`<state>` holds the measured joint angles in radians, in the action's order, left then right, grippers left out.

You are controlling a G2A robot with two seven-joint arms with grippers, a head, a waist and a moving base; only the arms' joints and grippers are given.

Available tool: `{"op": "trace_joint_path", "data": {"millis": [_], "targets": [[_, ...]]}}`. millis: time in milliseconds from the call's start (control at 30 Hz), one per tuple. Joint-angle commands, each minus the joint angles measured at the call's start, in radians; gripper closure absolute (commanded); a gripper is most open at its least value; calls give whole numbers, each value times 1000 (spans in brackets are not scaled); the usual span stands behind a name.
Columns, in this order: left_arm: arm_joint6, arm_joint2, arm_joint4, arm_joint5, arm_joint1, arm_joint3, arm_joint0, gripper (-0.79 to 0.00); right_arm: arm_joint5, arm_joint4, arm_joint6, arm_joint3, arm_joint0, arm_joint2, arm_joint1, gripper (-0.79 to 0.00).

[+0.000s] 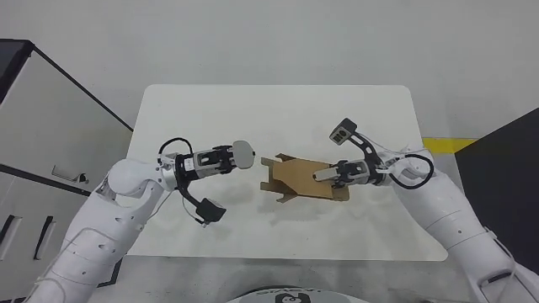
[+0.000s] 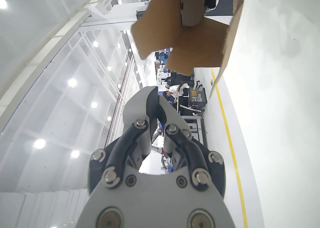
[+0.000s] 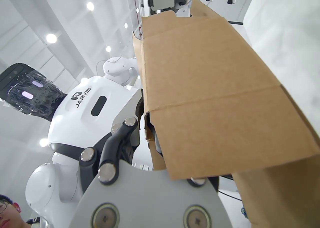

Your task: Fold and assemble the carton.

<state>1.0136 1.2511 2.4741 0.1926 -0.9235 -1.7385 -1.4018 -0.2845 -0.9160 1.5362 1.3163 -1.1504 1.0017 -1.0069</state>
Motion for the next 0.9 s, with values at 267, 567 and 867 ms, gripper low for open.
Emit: {"op": "trace_joint_path", "data": {"millis": [267,567,867], "targets": [[101,66,-146,-43,10,33,-35,0,0,-81,0,37,34,-32,10,0],[74,65,-155,-55,9,34,-38,0,0,-93,0,30,46,-48,7,0],[-55,53,-383,-362,4,9,-42,0,32,-81,0,45,70,-46,25,0]]}}
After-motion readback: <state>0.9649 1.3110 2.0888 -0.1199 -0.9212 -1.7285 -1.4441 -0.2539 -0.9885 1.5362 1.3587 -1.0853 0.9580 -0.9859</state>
